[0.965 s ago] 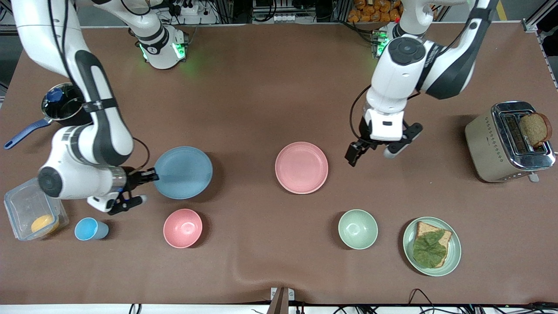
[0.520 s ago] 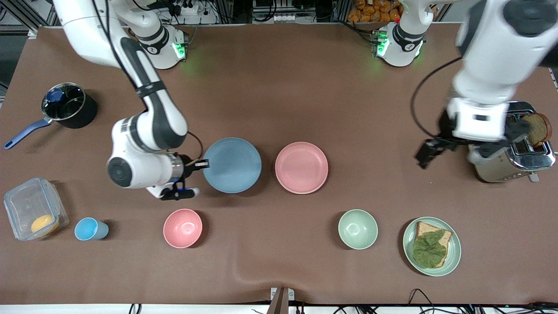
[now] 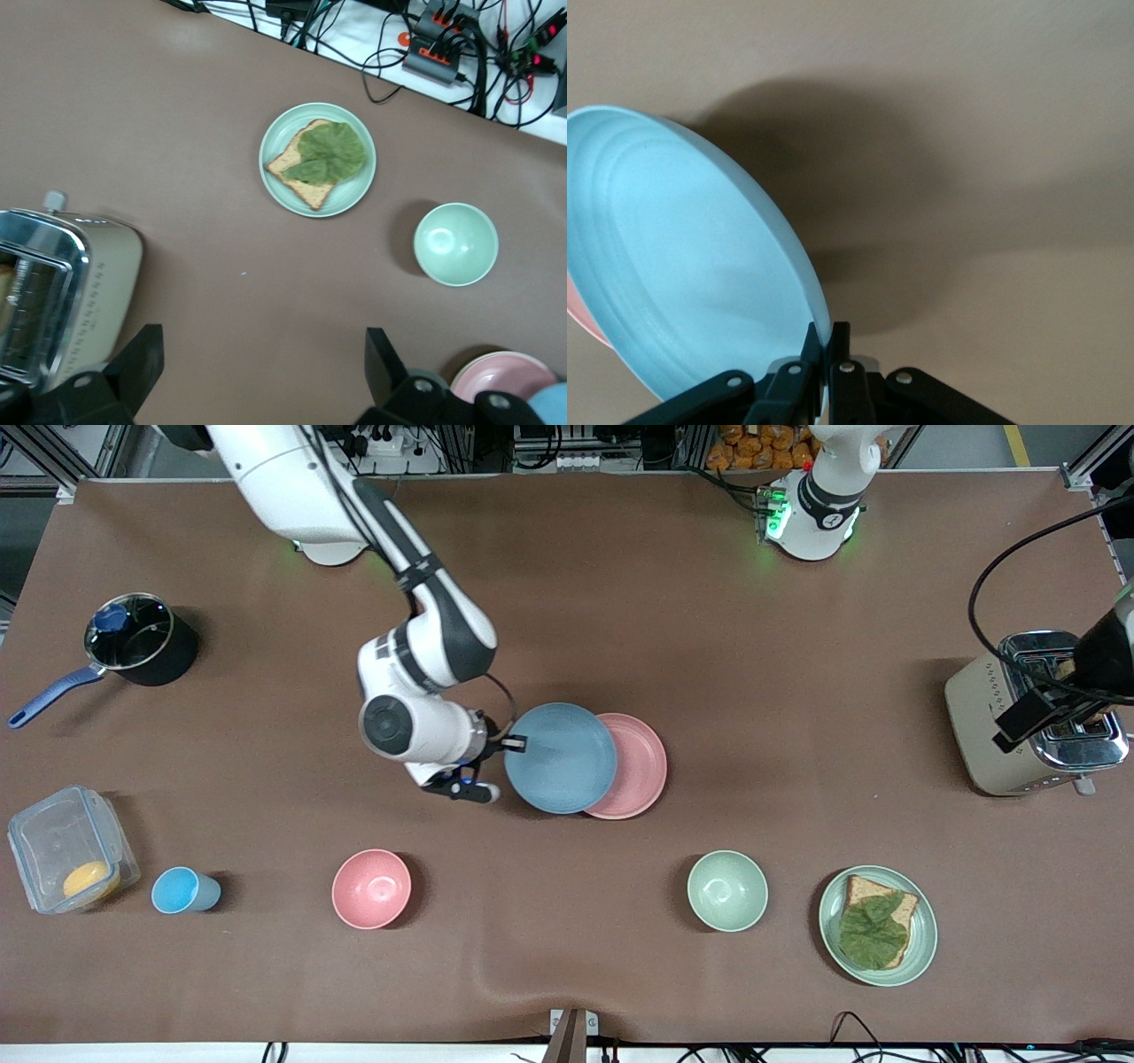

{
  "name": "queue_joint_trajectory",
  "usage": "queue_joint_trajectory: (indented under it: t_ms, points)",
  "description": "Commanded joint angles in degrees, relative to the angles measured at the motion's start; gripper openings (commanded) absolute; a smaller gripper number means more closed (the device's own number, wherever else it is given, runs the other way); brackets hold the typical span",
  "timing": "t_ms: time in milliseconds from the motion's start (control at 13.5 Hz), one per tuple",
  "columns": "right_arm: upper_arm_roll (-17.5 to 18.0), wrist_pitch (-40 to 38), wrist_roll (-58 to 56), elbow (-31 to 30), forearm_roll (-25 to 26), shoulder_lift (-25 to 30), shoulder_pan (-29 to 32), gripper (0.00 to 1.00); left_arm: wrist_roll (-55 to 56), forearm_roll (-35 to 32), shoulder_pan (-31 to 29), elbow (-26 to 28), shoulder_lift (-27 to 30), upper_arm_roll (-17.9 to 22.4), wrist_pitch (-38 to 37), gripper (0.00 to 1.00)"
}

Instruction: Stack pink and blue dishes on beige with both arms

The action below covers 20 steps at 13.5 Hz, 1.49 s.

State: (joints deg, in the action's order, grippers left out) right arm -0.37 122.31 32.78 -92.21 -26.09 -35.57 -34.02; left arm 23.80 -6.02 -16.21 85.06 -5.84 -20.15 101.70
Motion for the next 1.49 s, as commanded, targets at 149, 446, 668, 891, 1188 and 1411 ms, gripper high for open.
queue_joint_trajectory:
  t_ms: [149,446,668,891,1188,1411]
  points:
    - [-0.69,2.05,7.01,2.55,-2.38,-2.48,-2.88,0.00,-6.02,3.56,-2.33,-0.42,3.72,0.10,-5.88,1.00]
    - [-0.69,5.11,11.95,6.34,-2.47,-5.47,-5.35,0.00,-8.59,5.31,-3.39,-0.42,4.09,0.20,-6.60,1.00]
    - [-0.69,6.44,13.00,6.42,-2.47,-6.00,-6.23,0.00,-8.51,5.93,-3.40,-0.42,4.08,0.02,-6.60,1.00]
    - [-0.77,6.36,14.76,6.42,-1.77,-5.74,-6.67,1.00,-8.50,6.81,-3.31,-0.42,4.00,0.02,-6.60,1.00]
    - [-1.21,1.03,11.19,7.57,-0.28,-2.32,-3.16,1.00,-10.95,6.90,10.11,-0.42,4.17,14.57,-8.09,1.00]
    - [-1.56,-9.34,-1.88,6.86,4.37,1.20,4.03,1.00,-11.49,6.90,10.23,-0.34,4.17,14.88,-9.15,1.00]
